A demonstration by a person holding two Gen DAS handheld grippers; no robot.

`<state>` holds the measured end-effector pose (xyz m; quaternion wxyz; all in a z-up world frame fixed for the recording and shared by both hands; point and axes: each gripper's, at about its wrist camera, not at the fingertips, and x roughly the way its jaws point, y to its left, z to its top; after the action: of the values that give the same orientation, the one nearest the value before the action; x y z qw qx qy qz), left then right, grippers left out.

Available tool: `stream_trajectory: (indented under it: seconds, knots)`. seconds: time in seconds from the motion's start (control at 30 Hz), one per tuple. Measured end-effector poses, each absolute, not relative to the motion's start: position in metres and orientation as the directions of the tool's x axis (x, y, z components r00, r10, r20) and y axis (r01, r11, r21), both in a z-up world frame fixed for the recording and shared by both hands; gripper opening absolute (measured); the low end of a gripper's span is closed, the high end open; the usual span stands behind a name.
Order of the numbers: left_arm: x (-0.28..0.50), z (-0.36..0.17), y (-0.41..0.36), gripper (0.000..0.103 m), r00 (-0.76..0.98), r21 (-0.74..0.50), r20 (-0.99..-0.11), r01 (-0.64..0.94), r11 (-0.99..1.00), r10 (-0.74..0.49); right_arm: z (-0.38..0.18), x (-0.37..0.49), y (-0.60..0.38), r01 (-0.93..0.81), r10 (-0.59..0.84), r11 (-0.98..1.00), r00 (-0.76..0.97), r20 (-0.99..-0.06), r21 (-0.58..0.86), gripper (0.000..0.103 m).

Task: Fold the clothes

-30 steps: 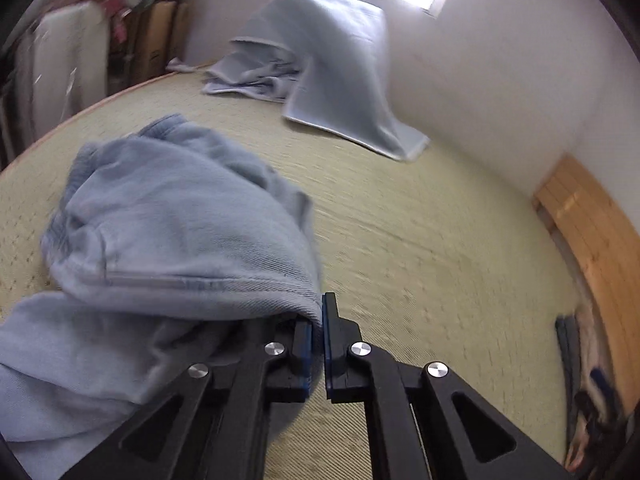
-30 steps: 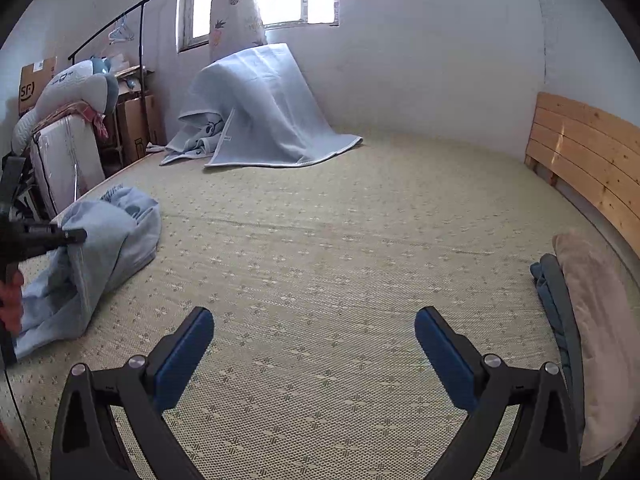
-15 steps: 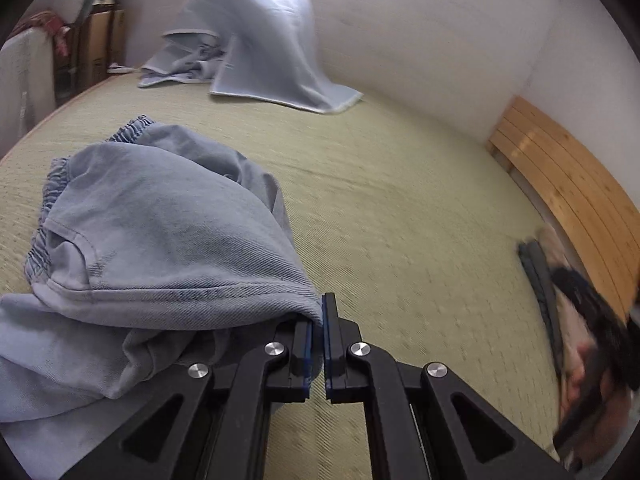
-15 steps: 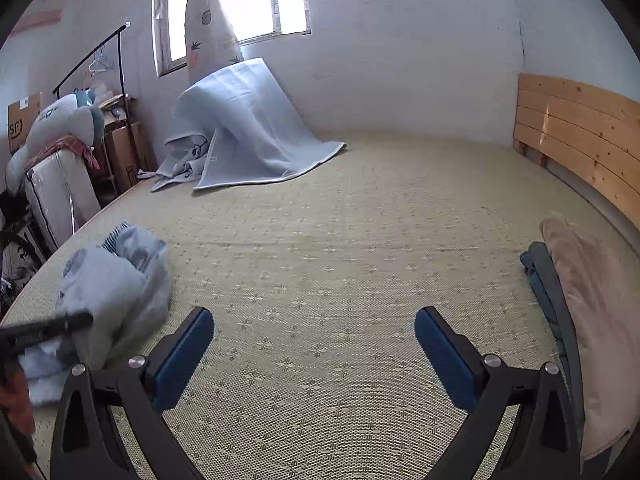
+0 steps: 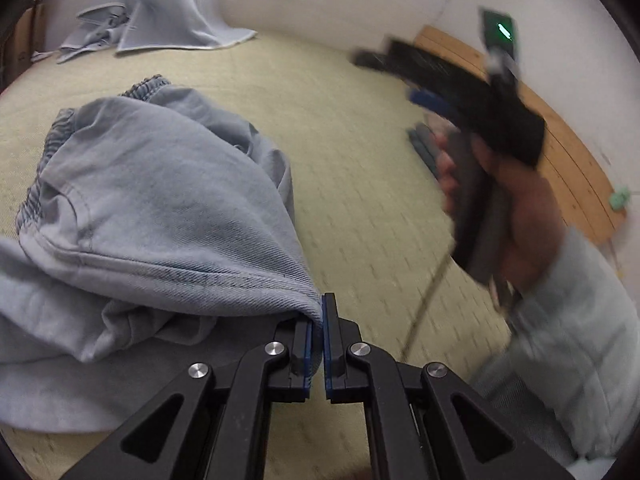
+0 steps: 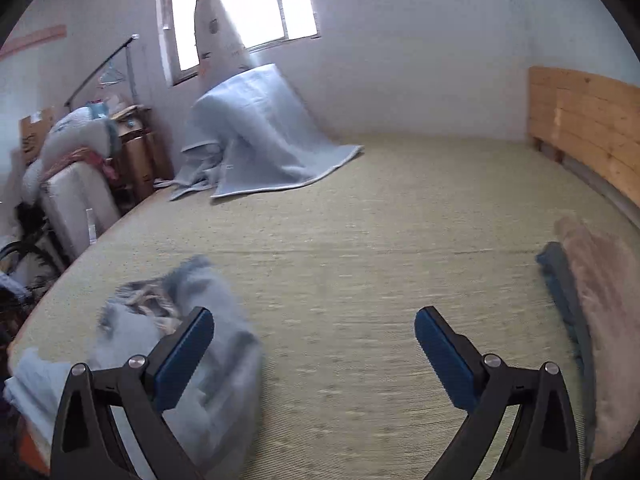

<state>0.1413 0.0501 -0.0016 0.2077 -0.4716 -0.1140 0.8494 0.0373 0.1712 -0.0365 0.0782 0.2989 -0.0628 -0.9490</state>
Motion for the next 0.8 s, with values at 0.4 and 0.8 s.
stream_trajectory:
  seconds: [0.4, 0.8]
  knots:
    - [0.181, -0.005, 0.05, 0.006, -0.439, -0.427, -0.769, -0.19, -0.884, 0.465, -0.06, 0.039, 0.077, 0.527, -0.581, -0.791, -0.485, -0.654, 0.312, 0.103]
    - [0.179, -0.01, -0.009, 0.064, -0.45, -0.567, -0.742, 0.026, -0.823, 0.497, -0.094, 0.023, 0.016, 0.611, -0.602, -0.727, -0.348, -0.719, 0.312, 0.101]
